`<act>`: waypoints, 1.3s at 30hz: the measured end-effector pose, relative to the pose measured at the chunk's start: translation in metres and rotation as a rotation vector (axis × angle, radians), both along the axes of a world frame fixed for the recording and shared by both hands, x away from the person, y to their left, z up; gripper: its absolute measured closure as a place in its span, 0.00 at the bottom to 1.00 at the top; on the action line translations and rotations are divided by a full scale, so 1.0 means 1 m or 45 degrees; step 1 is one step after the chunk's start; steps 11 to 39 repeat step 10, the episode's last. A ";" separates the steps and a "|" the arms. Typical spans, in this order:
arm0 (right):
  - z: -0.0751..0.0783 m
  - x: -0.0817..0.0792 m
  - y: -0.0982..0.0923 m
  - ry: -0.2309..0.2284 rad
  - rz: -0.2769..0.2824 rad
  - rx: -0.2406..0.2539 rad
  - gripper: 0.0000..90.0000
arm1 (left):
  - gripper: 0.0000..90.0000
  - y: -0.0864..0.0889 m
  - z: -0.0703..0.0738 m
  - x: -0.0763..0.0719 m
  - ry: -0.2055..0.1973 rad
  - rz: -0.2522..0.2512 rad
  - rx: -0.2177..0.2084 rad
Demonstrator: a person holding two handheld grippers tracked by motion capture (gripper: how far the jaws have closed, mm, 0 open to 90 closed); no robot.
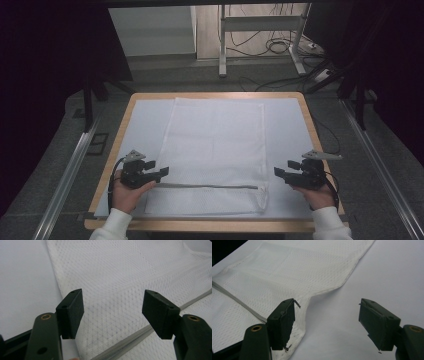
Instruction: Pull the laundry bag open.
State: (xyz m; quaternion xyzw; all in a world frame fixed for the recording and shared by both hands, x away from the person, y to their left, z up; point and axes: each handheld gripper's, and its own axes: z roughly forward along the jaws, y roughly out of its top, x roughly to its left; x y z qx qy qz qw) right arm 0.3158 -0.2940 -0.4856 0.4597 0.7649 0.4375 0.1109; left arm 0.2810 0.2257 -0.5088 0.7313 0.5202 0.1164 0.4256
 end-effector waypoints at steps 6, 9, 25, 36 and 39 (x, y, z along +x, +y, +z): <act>0.000 -0.002 0.002 -0.011 0.007 -0.008 0.29 | 0.37 0.004 0.001 -0.003 -0.017 0.009 -0.007; 0.001 -0.001 0.001 -0.018 0.000 -0.010 0.28 | 0.37 0.005 0.000 -0.002 -0.009 0.007 -0.008; 0.001 -0.001 0.001 -0.020 -0.003 -0.010 0.27 | 0.37 0.005 -0.001 -0.002 -0.006 0.008 -0.008; 0.001 -0.001 0.001 -0.020 -0.003 -0.010 0.27 | 0.37 0.005 -0.001 -0.002 -0.006 0.008 -0.008; 0.001 -0.001 0.001 -0.020 -0.003 -0.010 0.27 | 0.37 0.005 -0.001 -0.002 -0.006 0.008 -0.008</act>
